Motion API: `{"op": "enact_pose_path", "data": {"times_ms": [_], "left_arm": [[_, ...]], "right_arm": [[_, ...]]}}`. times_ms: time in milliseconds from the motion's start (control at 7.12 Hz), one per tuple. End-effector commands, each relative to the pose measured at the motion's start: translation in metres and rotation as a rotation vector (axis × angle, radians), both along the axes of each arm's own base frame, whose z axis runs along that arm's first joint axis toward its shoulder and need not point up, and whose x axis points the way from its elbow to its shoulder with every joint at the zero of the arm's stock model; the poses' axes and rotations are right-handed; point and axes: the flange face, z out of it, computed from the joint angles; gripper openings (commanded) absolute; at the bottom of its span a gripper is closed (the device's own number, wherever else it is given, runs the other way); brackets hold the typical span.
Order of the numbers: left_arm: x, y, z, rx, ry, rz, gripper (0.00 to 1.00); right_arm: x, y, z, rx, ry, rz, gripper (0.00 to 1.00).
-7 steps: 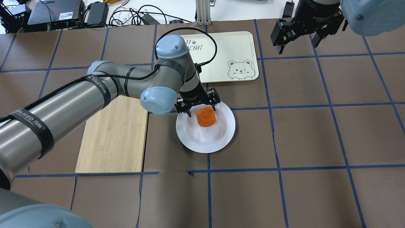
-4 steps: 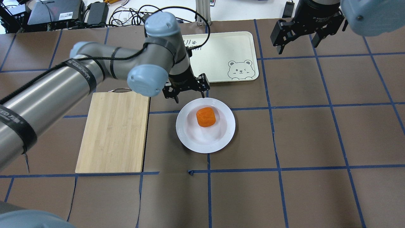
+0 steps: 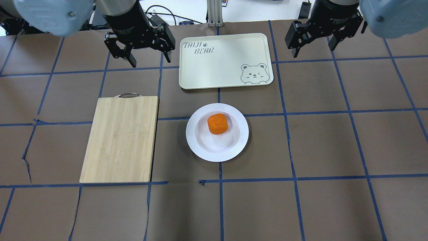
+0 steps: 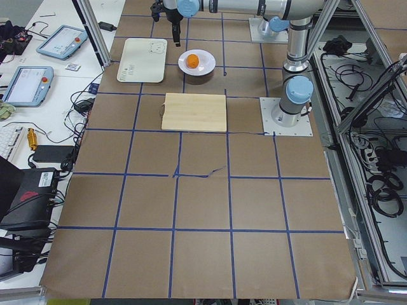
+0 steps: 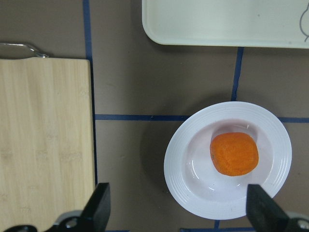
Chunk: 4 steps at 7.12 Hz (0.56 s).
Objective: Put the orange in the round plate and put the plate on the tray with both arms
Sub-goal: 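Open the left gripper and raise it back toward its start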
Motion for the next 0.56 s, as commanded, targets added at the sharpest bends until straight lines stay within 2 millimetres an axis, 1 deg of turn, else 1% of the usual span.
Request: {"op": "enact_pose_path", "data": {"times_ms": [0,140,281,421], "left_arm": [[0.015,0.013,0.020,-0.068,0.002,0.022,1.00],[0.019,0.018,0.010,-0.067,-0.035,0.022,1.00],[0.022,0.026,0.007,-0.070,-0.057,0.023,1.00],[0.023,0.031,0.007,-0.081,-0.056,0.023,1.00]], "right_arm": [[-0.004,-0.007,-0.015,0.036,-0.011,-0.014,1.00],[0.007,-0.016,-0.049,0.094,-0.096,-0.022,1.00],[0.017,-0.013,-0.077,0.155,-0.193,-0.084,1.00],[0.021,-0.004,-0.109,0.212,-0.241,-0.122,1.00]]}}
